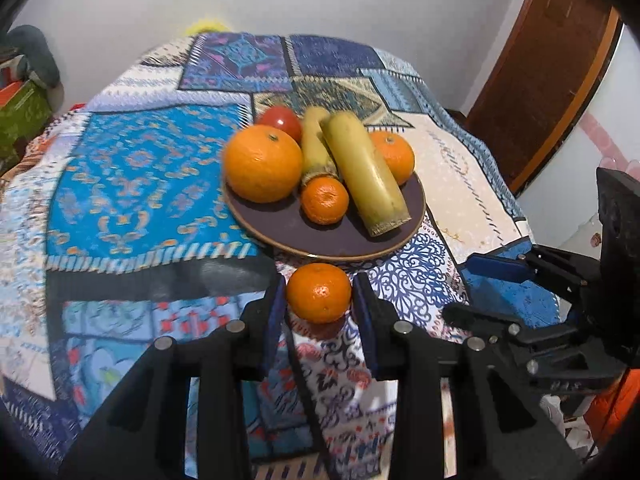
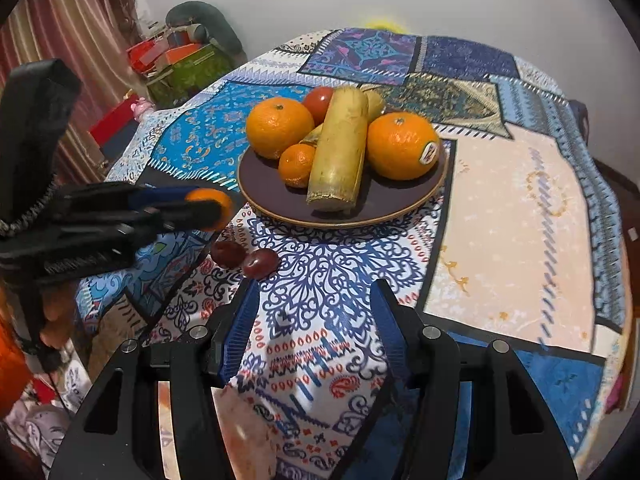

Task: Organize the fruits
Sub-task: 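Grasp another tangerine with the left tool while the right tool moves toward the pomelo segment, then grasp the peeled pomelo segment with the right tool and lift it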

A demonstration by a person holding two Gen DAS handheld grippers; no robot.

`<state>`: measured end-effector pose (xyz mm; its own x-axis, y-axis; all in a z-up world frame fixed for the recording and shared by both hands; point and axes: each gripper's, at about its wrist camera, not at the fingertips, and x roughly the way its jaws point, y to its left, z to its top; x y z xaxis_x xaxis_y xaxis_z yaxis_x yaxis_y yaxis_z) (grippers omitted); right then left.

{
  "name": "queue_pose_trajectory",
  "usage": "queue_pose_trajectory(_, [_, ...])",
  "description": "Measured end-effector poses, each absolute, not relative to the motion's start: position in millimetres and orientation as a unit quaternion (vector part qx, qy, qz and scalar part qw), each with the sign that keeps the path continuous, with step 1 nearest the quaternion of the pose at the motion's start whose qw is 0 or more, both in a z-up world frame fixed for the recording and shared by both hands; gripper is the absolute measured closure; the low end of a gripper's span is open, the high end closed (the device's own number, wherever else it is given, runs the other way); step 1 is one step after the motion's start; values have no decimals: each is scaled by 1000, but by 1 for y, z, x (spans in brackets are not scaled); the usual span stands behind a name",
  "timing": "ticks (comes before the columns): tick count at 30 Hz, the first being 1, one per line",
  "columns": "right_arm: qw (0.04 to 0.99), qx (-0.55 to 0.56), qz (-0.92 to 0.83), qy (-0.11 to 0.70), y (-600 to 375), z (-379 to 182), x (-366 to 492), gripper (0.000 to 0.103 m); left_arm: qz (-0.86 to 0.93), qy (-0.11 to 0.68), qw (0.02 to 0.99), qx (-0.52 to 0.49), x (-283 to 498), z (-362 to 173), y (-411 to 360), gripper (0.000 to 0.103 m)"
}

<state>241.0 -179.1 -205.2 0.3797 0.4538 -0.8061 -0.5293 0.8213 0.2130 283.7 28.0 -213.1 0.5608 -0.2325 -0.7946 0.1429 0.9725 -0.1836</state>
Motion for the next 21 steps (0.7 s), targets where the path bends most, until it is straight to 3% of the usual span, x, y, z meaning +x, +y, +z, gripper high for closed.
queue_pose_trajectory(11, [849,-89,283,438,-190,-156,191,49,-81,435,896,-48,220,-174,43,69])
queue_pose_trajectory(21, [804,-123,301,498,-178,-198,149,49,-86,422,901,-50,178,-159,39,69])
